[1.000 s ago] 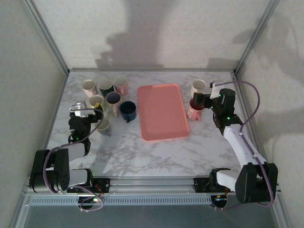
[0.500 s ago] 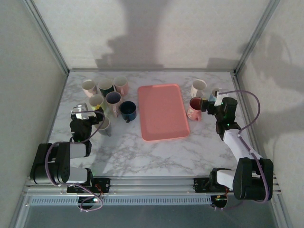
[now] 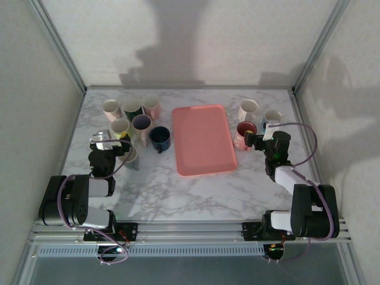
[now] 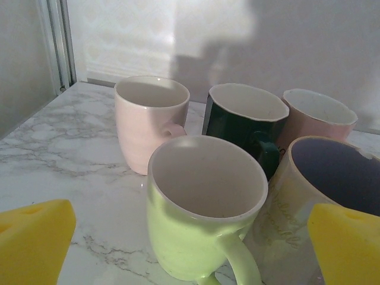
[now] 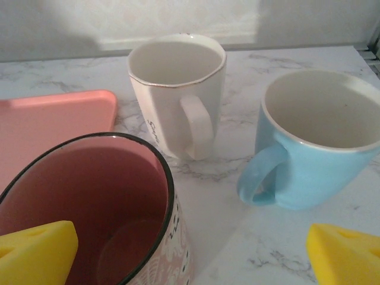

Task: Turn the mug right side up

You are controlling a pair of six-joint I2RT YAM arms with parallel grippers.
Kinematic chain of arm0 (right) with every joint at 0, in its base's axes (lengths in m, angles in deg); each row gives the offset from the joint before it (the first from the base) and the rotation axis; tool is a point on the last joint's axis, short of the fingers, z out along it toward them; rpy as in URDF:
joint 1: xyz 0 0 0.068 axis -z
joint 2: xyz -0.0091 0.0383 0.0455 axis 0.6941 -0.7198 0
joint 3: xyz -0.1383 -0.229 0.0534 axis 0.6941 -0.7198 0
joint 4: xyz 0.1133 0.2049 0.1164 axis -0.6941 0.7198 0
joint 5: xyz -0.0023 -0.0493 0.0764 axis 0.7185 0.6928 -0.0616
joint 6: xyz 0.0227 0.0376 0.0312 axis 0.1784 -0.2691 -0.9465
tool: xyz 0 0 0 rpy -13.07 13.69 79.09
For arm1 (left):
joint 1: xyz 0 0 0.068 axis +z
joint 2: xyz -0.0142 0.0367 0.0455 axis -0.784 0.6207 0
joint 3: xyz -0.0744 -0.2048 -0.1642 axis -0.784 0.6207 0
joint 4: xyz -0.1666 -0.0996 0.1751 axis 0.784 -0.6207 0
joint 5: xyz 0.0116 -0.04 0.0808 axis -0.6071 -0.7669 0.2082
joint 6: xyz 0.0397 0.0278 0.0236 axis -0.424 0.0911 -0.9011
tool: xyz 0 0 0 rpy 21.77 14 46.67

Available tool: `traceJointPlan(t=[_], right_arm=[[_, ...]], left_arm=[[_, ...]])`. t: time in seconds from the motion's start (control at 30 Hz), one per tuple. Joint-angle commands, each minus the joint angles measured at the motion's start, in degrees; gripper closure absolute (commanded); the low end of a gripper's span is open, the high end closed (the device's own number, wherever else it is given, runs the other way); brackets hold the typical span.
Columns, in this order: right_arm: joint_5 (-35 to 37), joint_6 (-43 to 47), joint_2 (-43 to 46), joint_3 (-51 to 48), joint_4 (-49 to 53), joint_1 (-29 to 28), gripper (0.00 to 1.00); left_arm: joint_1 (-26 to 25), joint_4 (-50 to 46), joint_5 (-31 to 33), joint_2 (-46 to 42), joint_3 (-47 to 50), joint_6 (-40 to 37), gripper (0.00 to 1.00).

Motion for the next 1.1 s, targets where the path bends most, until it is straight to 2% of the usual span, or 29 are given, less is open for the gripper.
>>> traceJointPlan(t=[0.0, 0.47, 0.6, 1.07], right_arm=[[0.1, -0.4, -2.3, -3.5, -6.1, -0.6, 0.01], [2.1, -0.9, -13.3, -6.9, -21.6, -1.0, 0.01], [1.4, -0.2, -13.2, -3.4, -14.3, -1.1, 0.01], [1.6, -0.3, -13.3, -3.6, -15.0, -1.2, 0.01]], left_arm=[[-0.5, 3.9, -1.0, 1.0, 1.1, -1.0, 0.00], [-0.9, 7.5, -0.4, 4.7, 1.5, -1.2, 0.00], [-1.0, 8.2, -0.3, 5.2, 1.7, -1.2, 0.01], [-0.9, 5.6, 0.2, 6.4, -0.4, -0.9, 0.01]])
